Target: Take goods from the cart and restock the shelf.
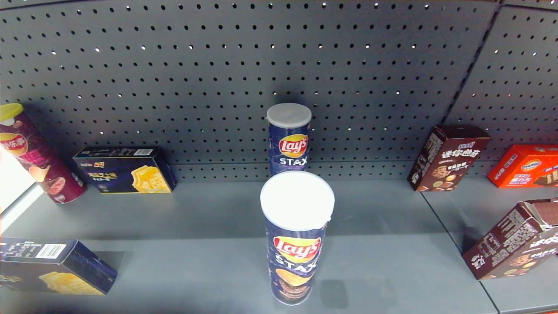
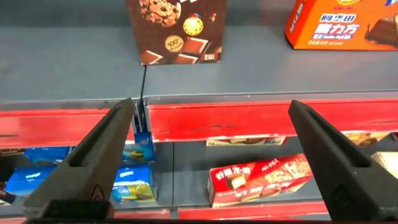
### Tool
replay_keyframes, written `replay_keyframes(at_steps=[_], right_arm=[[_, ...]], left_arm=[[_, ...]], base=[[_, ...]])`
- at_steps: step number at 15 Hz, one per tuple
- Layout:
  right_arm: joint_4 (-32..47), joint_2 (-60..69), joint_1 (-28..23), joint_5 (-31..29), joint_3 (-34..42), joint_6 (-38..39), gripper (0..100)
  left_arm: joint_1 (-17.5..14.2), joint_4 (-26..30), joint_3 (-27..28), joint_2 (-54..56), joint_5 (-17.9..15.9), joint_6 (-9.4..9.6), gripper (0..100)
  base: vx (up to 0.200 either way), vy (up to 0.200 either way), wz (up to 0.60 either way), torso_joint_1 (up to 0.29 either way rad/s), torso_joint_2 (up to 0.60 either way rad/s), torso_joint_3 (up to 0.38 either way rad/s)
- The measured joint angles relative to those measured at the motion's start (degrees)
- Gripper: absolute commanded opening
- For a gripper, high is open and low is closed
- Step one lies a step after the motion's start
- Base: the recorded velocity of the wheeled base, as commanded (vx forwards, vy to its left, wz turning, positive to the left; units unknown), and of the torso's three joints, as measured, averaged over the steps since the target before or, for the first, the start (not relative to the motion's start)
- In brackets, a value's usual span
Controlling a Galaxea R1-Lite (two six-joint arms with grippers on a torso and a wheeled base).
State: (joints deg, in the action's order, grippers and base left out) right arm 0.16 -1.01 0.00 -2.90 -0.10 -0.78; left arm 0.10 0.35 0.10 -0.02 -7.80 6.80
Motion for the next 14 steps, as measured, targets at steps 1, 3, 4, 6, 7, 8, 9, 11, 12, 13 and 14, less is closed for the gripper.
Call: replay_keyframes(at_steps=[1,3,4,6,7,8,9,11,12,13,14], right_arm=[[0.00,0.20,0.00,0.01,0.00,0.05,100],[0.00,0.41,0.00,0.01,0.00,0.00,100],[0.00,0.46,0.00,0.12,0.00,-0.04,100],[0.00,0.50,0.00,0.17,0.00,0.18,100],[0.02,0.50,0.00,0.17,0.00,0.23,100],[0.02,0.50,0.00,0.20,0.00,0.24,100],[0.02,0.52,0.00,0.28,0.00,0.27,100],[0.02,0.52,0.00,1.76,0.00,0.23,100],[0.00,0.52,0.00,1.84,0.02,0.27,100],[0.02,0.52,0.00,1.87,0.02,0.27,100],[0.00,0.52,0.00,1.87,0.05,0.18,100]], left_arm=[[-0.02,0.00,0.00,0.00,0.04,-0.02,100],[0.00,0.02,0.00,0.00,0.06,-0.07,100],[0.00,0.02,0.00,0.00,0.06,-0.11,100],[0.00,0.07,0.00,0.00,0.50,-0.98,100],[0.00,0.13,0.00,0.00,1.24,-1.90,100],[0.00,0.13,0.00,0.00,1.62,-2.49,100],[0.00,0.13,0.00,0.00,1.71,-2.57,100],[0.00,0.13,0.00,0.00,1.79,-2.76,100],[0.00,0.09,0.00,0.00,1.89,-2.73,100],[0.00,0.05,-0.02,0.00,1.93,-2.71,100],[0.00,0.05,-0.05,0.00,1.93,-2.68,100]], base=[[0.000,0.000,0.00,0.000,0.00,0.000],[0.000,0.000,0.00,0.000,0.00,0.000],[0.000,0.000,0.00,0.000,0.00,0.000],[0.000,0.000,0.00,0.000,0.00,0.000],[0.000,0.000,0.00,0.000,0.00,0.000],[0.000,0.000,0.00,0.000,0.00,0.000],[0.000,0.000,0.00,0.000,0.00,0.000],[0.000,0.000,0.00,0.000,0.00,0.000],[0.000,0.000,0.00,0.000,0.00,0.000],[0.000,0.000,0.00,0.000,0.00,0.000],[0.000,0.000,0.00,0.000,0.00,0.000]])
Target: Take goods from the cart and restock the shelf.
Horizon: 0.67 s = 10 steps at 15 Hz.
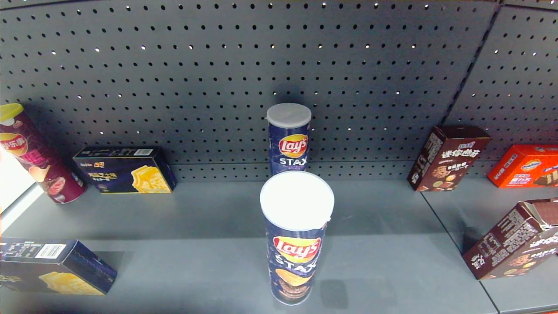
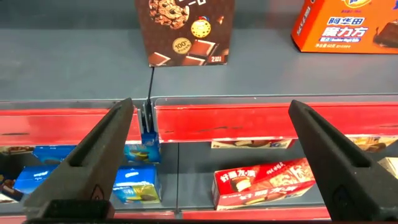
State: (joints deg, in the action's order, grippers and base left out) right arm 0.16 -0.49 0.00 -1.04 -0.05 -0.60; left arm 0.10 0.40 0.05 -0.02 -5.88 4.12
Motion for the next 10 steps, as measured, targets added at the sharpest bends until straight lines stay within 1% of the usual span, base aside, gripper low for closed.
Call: replay_keyframes(at_steps=[3,4,10], right_arm=[[0.00,0.02,0.00,0.00,0.00,0.00,100],[0.00,0.02,0.00,0.00,0.00,0.00,100],[0.00,0.05,0.02,0.00,-0.02,0.13,100]], left_arm=[[0.00,-0.05,-0.05,0.00,0.00,0.01,100],[0.00,-0.07,-0.05,0.00,-0.02,0.01,100],[0.00,-0.07,-0.05,0.00,-0.02,0.01,100]], base=[[0.000,0.000,0.00,0.000,0.00,0.000],[0.000,0.000,0.60,-0.002,0.00,0.002],[0.000,0.000,0.00,0.000,0.00,0.000]])
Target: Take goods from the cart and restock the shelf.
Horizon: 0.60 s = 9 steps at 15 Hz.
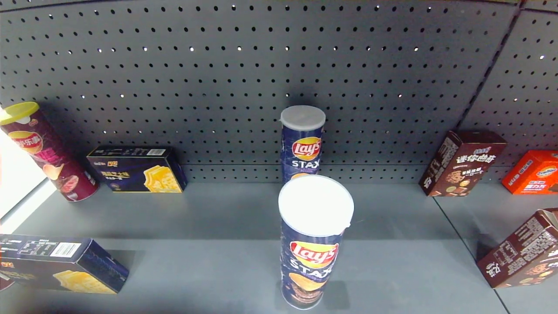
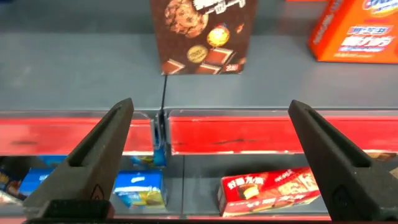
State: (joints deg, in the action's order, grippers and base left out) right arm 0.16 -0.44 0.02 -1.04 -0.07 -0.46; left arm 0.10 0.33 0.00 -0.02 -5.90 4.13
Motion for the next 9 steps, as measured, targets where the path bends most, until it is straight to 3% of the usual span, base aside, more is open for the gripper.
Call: replay_keyframes(at_steps=[9], right_arm=[[0.00,0.00,-0.02,-0.02,-0.02,-0.02,100]], left_arm=[[-0.02,0.02,0.00,0.00,0.13,-0.11,100]], base=[[0.000,0.000,0.00,0.000,0.00,0.000]])
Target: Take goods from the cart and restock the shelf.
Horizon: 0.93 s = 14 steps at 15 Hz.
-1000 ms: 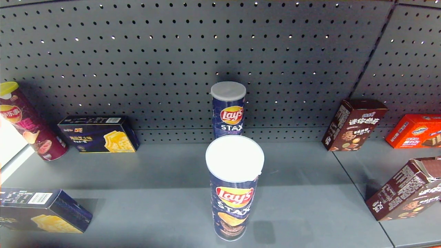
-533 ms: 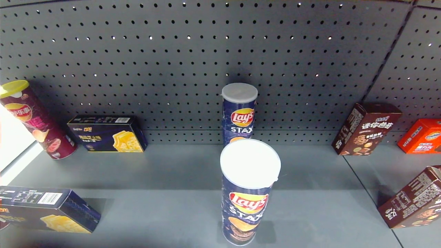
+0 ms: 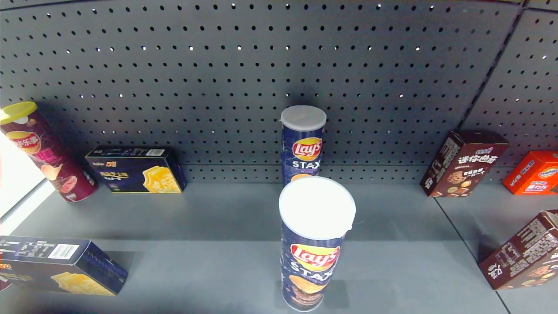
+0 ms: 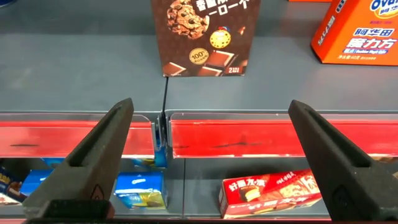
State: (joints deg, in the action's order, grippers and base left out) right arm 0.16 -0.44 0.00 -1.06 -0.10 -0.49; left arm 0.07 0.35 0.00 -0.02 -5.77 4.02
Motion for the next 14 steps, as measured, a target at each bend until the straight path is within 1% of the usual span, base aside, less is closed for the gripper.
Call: replay_keyframes(at_steps=[14], right_arm=[[-0.06,0.00,0.00,0.00,0.10,0.05,100]], left_arm=[[0.02,0.00,0.00,0.00,-0.02,0.00,100]], base=[[0.000,0.000,0.00,0.000,0.00,0.000]])
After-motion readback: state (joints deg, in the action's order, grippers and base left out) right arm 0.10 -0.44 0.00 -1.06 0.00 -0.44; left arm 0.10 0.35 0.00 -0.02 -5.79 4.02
